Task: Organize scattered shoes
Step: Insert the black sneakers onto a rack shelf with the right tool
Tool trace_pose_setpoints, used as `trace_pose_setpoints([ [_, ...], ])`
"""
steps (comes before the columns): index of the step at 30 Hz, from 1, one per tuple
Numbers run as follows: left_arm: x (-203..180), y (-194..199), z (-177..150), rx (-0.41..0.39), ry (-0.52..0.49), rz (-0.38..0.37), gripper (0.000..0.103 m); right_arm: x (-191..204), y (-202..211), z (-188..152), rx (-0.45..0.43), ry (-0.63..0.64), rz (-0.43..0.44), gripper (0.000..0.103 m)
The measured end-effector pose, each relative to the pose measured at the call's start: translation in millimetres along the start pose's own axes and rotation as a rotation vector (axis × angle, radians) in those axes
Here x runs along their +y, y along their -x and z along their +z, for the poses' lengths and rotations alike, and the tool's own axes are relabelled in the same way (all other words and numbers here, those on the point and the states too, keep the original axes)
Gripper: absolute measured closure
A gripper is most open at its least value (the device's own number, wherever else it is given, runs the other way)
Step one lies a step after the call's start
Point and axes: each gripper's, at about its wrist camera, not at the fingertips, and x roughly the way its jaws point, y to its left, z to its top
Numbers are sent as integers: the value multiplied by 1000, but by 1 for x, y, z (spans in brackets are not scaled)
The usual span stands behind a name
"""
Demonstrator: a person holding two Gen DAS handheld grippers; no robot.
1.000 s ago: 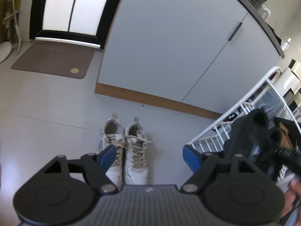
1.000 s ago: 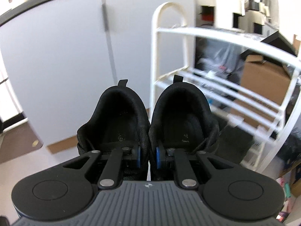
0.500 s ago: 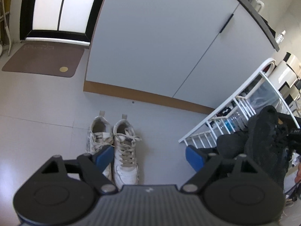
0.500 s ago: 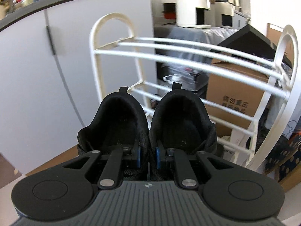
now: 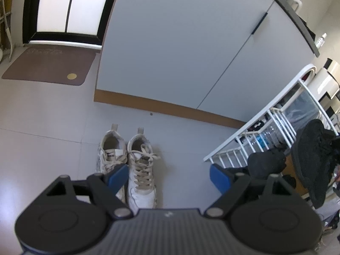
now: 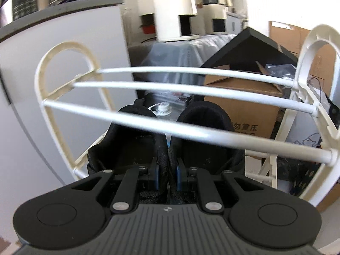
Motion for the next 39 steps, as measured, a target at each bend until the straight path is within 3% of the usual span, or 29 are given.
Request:
trace_pose_setpoints([
  [9, -12, -11, -2, 24, -52, 2, 17, -10, -23, 7, -75, -46, -60, 86],
  [21, -13, -6, -2, -3, -81, 28, 17, -20, -36, -3, -206, -108, -125, 83],
  [25, -17, -6, -2, -1, -101, 24, 17, -15, -33, -4, -250, -40, -137, 74],
  [28, -19, -5, -3, -2, -105, 22, 17, -16, -28, -5, -246, -39, -125, 52],
  [33, -20, -2, -4, -1, -102, 13, 17, -17, -12, -7, -235, -44, -90, 38],
  [37, -20, 4, -4, -10, -98, 5, 17, -14, 2, -11, -232, -33, -85, 20],
  [39, -18, 8, -4, -14, -80, -5, 17, -10, 9, -13, -215, -18, -77, 18],
])
